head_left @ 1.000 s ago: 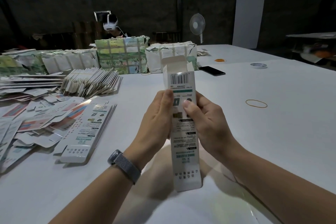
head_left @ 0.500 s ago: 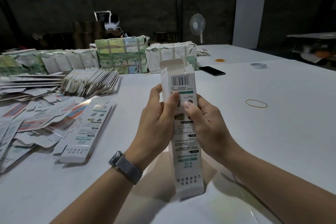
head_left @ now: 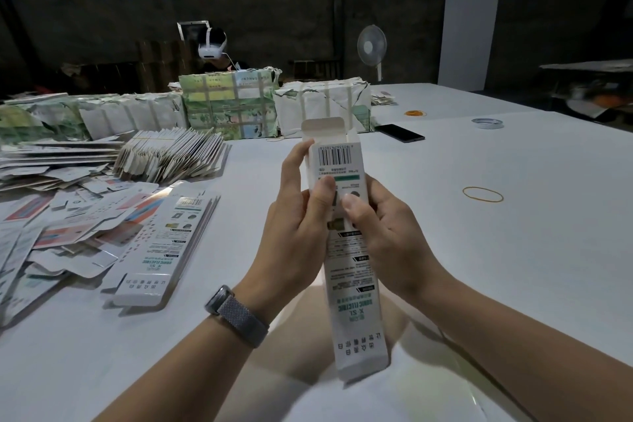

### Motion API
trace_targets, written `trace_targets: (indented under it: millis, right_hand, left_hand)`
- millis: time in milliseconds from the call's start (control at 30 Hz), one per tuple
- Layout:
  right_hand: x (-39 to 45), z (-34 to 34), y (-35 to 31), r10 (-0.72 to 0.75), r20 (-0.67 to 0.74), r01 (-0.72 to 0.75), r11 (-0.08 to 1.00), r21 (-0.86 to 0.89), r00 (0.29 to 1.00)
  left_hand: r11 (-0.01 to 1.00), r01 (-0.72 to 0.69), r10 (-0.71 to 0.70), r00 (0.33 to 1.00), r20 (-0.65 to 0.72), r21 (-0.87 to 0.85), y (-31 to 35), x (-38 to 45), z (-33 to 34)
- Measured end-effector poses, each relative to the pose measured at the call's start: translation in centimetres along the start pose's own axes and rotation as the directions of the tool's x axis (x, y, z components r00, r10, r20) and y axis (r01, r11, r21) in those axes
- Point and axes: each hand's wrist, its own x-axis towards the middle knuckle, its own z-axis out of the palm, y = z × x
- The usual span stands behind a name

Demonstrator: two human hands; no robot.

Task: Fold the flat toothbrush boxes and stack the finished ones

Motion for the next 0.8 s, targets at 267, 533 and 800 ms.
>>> trace_targets:
  millis: [267, 533, 800]
  right_hand:
    - [0.9, -1.1, -0.6, -0.092, -0.087, 0.095, 0.995, 0.032, 0.992]
    - [1.2, -1.4, -1.6, -0.057, -0.045, 0.064, 0.985, 0.158, 0.997]
    - [1.1, -1.3, -1.9, -0.046, -0.061, 0.058, 0.973, 0.225, 0.997]
  left_hand:
    - [0.999, -0.027, 0.026, 0.998, 0.057, 0.019, 0.4, -0.2, 0.2]
    - [0.998, -0.009, 0.014, 0.997, 0.072, -0.063, 0.4, -0.2, 0.3]
    - [0.955, 0.082, -0.050, 0.992, 0.118, -0.285, 0.8, -0.1, 0.5]
